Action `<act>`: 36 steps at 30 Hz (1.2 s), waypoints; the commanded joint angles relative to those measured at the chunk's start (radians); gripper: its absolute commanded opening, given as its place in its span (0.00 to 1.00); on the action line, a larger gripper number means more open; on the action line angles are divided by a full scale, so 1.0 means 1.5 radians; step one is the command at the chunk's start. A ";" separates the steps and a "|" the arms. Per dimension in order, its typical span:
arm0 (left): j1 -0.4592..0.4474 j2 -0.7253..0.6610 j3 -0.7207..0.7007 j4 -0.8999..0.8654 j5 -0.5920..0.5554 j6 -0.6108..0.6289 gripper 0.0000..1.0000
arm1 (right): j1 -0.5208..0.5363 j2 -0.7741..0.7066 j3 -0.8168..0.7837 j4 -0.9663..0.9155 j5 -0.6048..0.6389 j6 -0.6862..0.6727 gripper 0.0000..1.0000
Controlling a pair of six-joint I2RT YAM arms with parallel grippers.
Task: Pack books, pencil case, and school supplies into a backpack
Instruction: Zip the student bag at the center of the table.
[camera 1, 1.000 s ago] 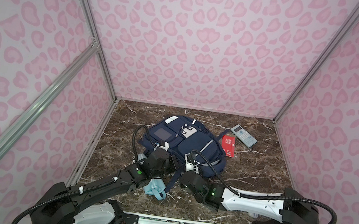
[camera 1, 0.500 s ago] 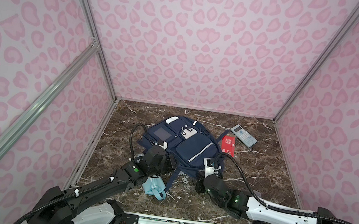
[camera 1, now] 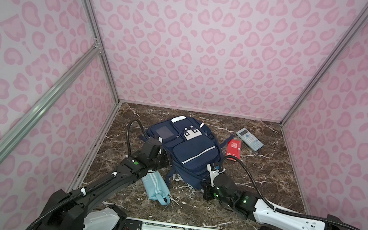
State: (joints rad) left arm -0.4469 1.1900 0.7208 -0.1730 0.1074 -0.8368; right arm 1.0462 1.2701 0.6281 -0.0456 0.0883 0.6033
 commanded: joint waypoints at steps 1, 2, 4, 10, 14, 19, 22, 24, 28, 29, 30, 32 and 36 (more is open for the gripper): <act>0.029 0.016 0.042 -0.012 -0.075 0.075 0.33 | 0.036 0.100 0.092 0.012 0.052 0.015 0.00; 0.034 0.007 0.049 -0.036 -0.089 0.085 0.44 | 0.043 0.144 0.124 0.036 0.060 0.021 0.00; 0.036 -0.023 0.054 -0.096 -0.125 0.098 0.61 | 0.051 0.215 0.188 0.083 0.063 0.021 0.00; 0.036 -0.143 -0.027 -0.146 -0.043 0.054 0.67 | 0.040 0.377 0.342 0.158 0.028 -0.009 0.00; 0.036 -0.158 -0.101 -0.041 0.058 -0.041 0.64 | 0.040 0.400 0.372 0.163 0.013 -0.023 0.00; 0.036 -0.121 -0.115 0.018 0.005 -0.080 0.64 | 0.050 0.390 0.357 0.172 -0.022 -0.051 0.00; 0.035 -0.107 -0.109 0.034 -0.044 -0.081 0.64 | 0.074 0.389 0.356 0.167 -0.019 -0.078 0.00; 0.035 -0.096 -0.116 0.066 -0.039 -0.094 0.64 | 0.083 0.391 0.360 0.165 -0.021 -0.086 0.00; 0.034 -0.037 -0.111 0.100 0.014 -0.104 0.57 | 0.089 0.388 0.367 0.166 -0.010 -0.089 0.00; 0.035 -0.026 -0.114 0.106 0.023 -0.106 0.50 | 0.088 0.388 0.369 0.162 -0.005 -0.090 0.00; 0.035 -0.015 -0.118 0.117 0.031 -0.110 0.41 | 0.087 0.386 0.369 0.158 0.001 -0.092 0.00; 0.035 -0.003 -0.121 0.125 0.033 -0.110 0.18 | 0.087 0.381 0.372 0.142 0.012 -0.097 0.00; 0.035 -0.010 -0.098 0.099 0.013 -0.092 0.02 | 0.076 0.357 0.355 0.077 0.049 -0.086 0.00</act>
State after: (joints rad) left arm -0.3939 1.1801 0.5491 -0.0715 0.1242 -0.9981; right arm 1.1675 1.8332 1.1698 0.0479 0.1238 0.4820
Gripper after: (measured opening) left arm 0.072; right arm 0.068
